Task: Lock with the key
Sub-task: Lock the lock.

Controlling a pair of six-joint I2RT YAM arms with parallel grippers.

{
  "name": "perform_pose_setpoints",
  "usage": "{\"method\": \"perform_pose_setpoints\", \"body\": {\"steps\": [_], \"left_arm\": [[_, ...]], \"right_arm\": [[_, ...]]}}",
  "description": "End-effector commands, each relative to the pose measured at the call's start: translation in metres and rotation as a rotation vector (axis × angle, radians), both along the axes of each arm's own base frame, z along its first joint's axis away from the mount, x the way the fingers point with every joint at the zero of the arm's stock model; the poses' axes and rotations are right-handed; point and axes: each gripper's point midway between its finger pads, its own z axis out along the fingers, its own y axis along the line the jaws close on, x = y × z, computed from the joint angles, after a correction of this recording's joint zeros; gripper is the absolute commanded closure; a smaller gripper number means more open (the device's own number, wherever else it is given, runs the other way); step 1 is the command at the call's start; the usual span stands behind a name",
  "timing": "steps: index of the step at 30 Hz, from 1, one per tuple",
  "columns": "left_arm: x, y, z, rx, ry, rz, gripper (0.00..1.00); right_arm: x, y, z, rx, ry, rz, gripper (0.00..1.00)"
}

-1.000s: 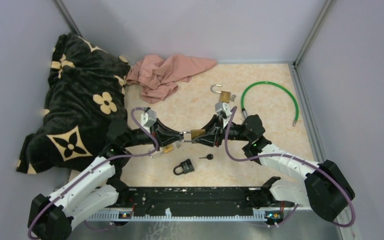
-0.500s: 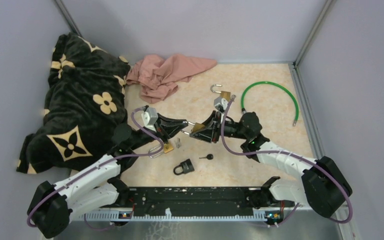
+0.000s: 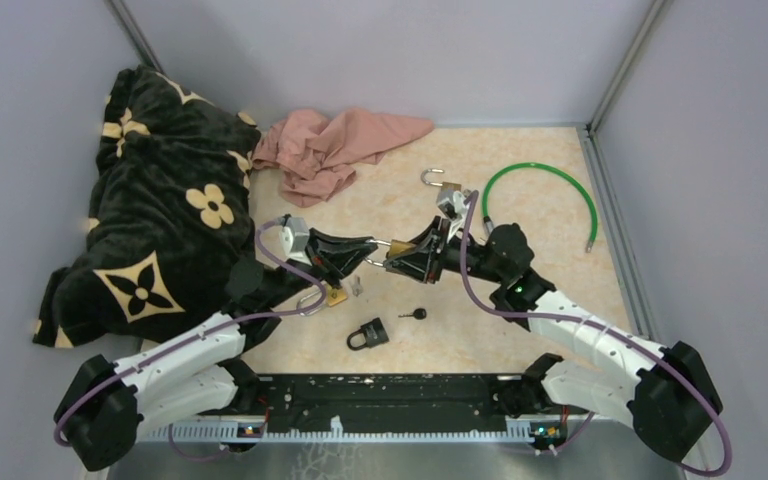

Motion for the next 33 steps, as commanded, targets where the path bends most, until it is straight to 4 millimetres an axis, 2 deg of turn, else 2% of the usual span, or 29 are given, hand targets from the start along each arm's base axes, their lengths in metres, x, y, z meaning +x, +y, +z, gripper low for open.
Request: {"method": "perform_pose_setpoints", "body": {"steps": [1,7,9,12,16,18,21,26,29,33], "left_arm": [[-0.059,-0.027,-0.039,0.073,0.128,-0.296,1.00],[-0.073,-0.037,-0.017,0.009,0.084,-0.349,1.00],[-0.073,-0.039,-0.011,-0.007,0.060,-0.349,1.00],[-0.074,-0.041,0.004,-0.040,0.027,-0.346,1.00],[-0.071,-0.040,0.039,-0.102,-0.102,-0.308,1.00],[-0.076,-0.042,0.050,-0.111,-0.142,-0.328,1.00],[-0.097,-0.053,0.044,-0.085,-0.122,-0.427,1.00],[-0.131,-0.062,0.041,-0.076,-0.169,-0.549,1.00],[-0.136,-0.065,0.050,-0.096,-0.221,-0.561,1.00],[-0.138,-0.063,0.073,-0.145,-0.319,-0.542,1.00]], "right_arm": [[0.035,-0.020,0.152,0.360,-0.256,-0.241,1.00],[0.049,0.002,0.142,0.352,-0.217,-0.209,1.00],[0.057,0.007,0.132,0.317,-0.204,-0.222,1.00],[0.066,0.013,0.113,0.258,-0.186,-0.233,1.00],[0.077,0.030,0.077,0.144,-0.143,-0.189,1.00],[0.081,0.038,0.060,0.109,-0.118,-0.166,1.00],[0.089,0.046,0.047,0.094,-0.095,-0.160,1.00],[0.098,0.055,0.044,0.070,-0.106,-0.147,1.00],[0.101,0.058,0.041,0.061,-0.107,-0.142,1.00],[0.106,0.059,0.014,0.017,-0.071,-0.156,1.00]]}}
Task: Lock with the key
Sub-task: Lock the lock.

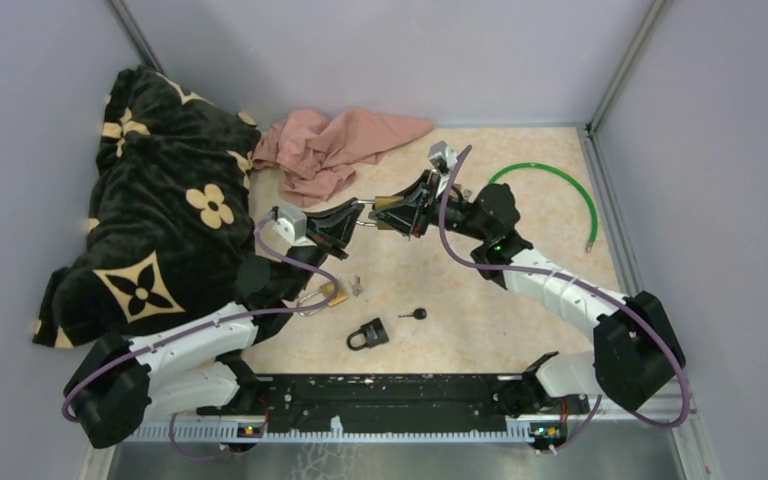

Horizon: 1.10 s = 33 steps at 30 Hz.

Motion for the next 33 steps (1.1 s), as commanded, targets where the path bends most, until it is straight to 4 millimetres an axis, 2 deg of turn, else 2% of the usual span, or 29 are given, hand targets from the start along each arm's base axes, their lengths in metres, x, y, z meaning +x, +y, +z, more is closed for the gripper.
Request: {"method": "perform_pose_setpoints", "body": {"steps": [1,3,5,7,13,17,20,23,26,30,31,33], "left_arm": [[-0.196,-0.082,0.043,0.056,-0.322,-0.906,1.00],[-0.203,-0.083,0.046,0.058,-0.332,-0.943,1.00],[-0.213,-0.089,0.036,0.081,-0.280,-1.015,1.00],[-0.221,-0.095,0.025,0.103,-0.256,-1.047,1.00],[-0.231,-0.102,0.021,0.115,-0.266,-1.100,1.00],[-0.234,-0.103,0.022,0.118,-0.279,-1.101,1.00],[-0.233,-0.102,0.022,0.121,-0.284,-1.082,1.00],[-0.221,-0.098,0.015,0.150,-0.292,-0.998,1.00],[-0.194,-0.089,0.000,0.221,-0.257,-0.884,1.00],[-0.153,-0.071,-0.014,0.279,-0.159,-0.761,1.00],[-0.144,-0.066,-0.018,0.288,-0.128,-0.736,1.00],[-0.126,-0.056,-0.027,0.311,-0.072,-0.677,1.00]], "right_arm": [[0.041,0.029,-0.036,-0.057,0.026,-0.159,1.00],[0.043,0.032,-0.044,-0.070,0.038,-0.156,1.00],[0.046,0.037,-0.042,-0.058,0.041,-0.139,1.00],[0.049,0.041,-0.033,-0.047,0.023,-0.135,1.00],[0.056,0.047,-0.004,-0.017,-0.041,-0.132,1.00],[0.060,0.049,0.004,-0.013,-0.064,-0.132,1.00],[0.058,0.043,0.003,-0.012,-0.061,-0.130,1.00],[0.048,0.028,0.002,-0.024,-0.068,-0.113,1.00],[0.025,0.015,-0.003,-0.087,-0.096,-0.040,1.00],[-0.017,0.003,-0.042,-0.228,-0.098,0.118,0.99],[-0.025,0.000,-0.049,-0.245,-0.096,0.142,0.80],[-0.038,-0.008,-0.062,-0.273,-0.088,0.168,0.48]]}}
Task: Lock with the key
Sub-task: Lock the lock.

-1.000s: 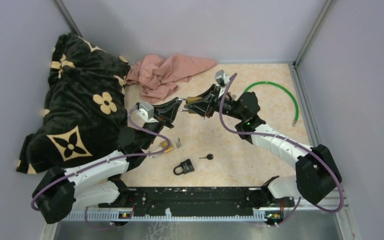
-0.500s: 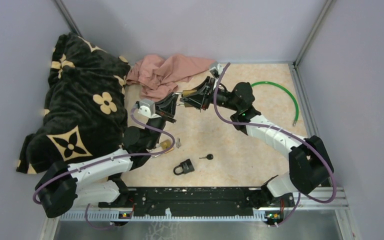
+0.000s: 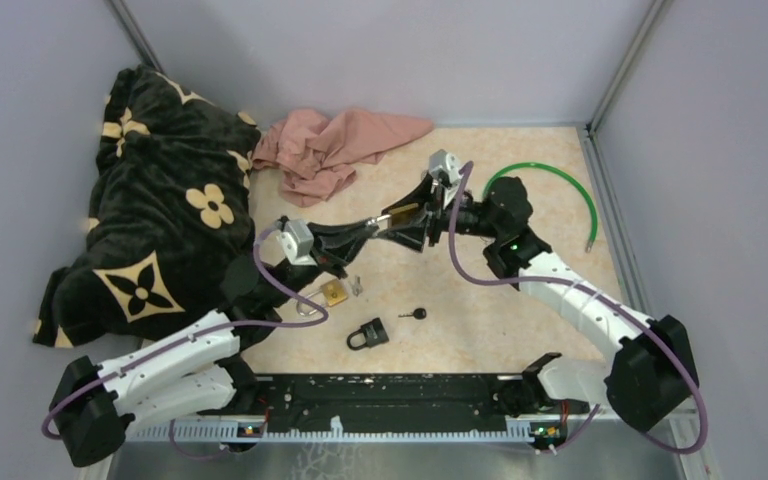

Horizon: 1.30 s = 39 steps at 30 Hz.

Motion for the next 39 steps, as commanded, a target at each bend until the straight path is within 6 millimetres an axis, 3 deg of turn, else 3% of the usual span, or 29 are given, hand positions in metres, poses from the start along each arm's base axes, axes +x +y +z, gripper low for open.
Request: {"method": "perform_pose_setpoints", "body": {"steps": [1,2,4,9,12,17,21,24,29,39], "left_arm": [[-0.083,-0.038,-0.058,0.236,0.077,-0.535,1.00],[-0.076,-0.033,-0.063,0.246,0.100,-0.509,1.00],[-0.061,-0.021,-0.076,0.266,0.155,-0.452,1.00],[-0.043,0.002,-0.121,0.361,0.234,-0.348,1.00],[-0.038,0.014,-0.135,0.391,0.249,-0.323,1.00],[-0.036,0.027,-0.125,0.355,0.241,-0.320,1.00],[-0.046,0.030,-0.114,0.317,0.247,-0.373,1.00],[-0.050,0.030,-0.114,0.309,0.269,-0.393,1.00],[-0.051,0.029,-0.110,0.305,0.263,-0.401,1.00],[-0.052,0.029,-0.105,0.298,0.260,-0.407,1.00]], "right_arm": [[-0.010,0.003,-0.089,-0.206,0.105,-0.009,0.39],[-0.012,-0.001,-0.095,-0.213,0.116,-0.018,0.30],[-0.018,-0.007,-0.105,-0.222,0.136,-0.024,0.04],[-0.020,-0.025,-0.129,-0.244,0.172,-0.055,0.02],[-0.021,-0.034,-0.148,-0.284,0.157,-0.072,0.02],[-0.029,-0.033,-0.179,-0.251,0.127,-0.043,0.11],[-0.032,-0.022,-0.192,-0.174,0.013,-0.040,0.18],[-0.027,-0.012,-0.185,-0.108,-0.077,-0.034,0.21],[-0.022,0.003,-0.185,-0.078,-0.066,0.028,0.25],[-0.030,0.014,-0.195,-0.102,-0.050,0.080,0.79]]}}
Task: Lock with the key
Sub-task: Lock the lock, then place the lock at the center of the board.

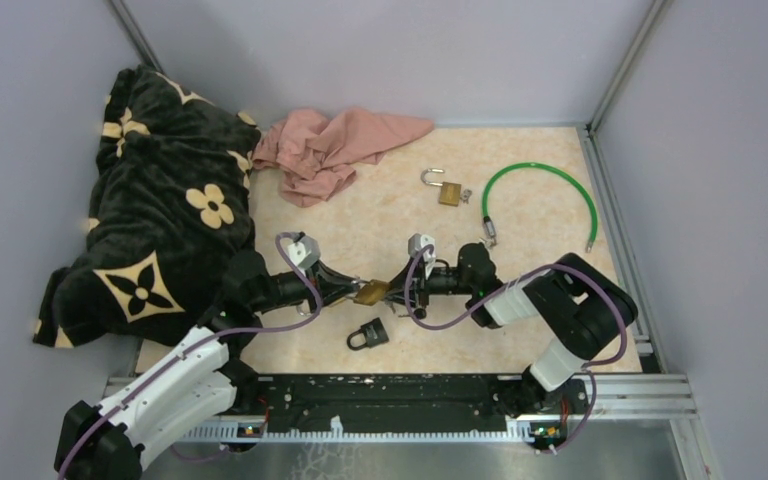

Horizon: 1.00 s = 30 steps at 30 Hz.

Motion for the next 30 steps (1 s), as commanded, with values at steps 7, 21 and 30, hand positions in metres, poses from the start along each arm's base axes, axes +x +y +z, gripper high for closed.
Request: {"method": "perform_pose_setpoints", "body": {"steps": [7,21,30], "left_arm": [[0.003,-0.003,0.054,-0.105,-0.136,-0.014,1.00],[0.048,0.034,0.073,-0.072,-0.201,0.166,1.00],[0.074,-0.015,-0.014,-0.103,0.326,0.264,1.00]], "right_arm": [[-0.004,0.009,0.022,0.022,-0.102,0.068,1.00],[0.057,-0.037,-0.002,-0.049,0.024,-0.234,1.00],[0.064,-0.055,0.008,-0.187,0.307,-0.414,1.00]]}}
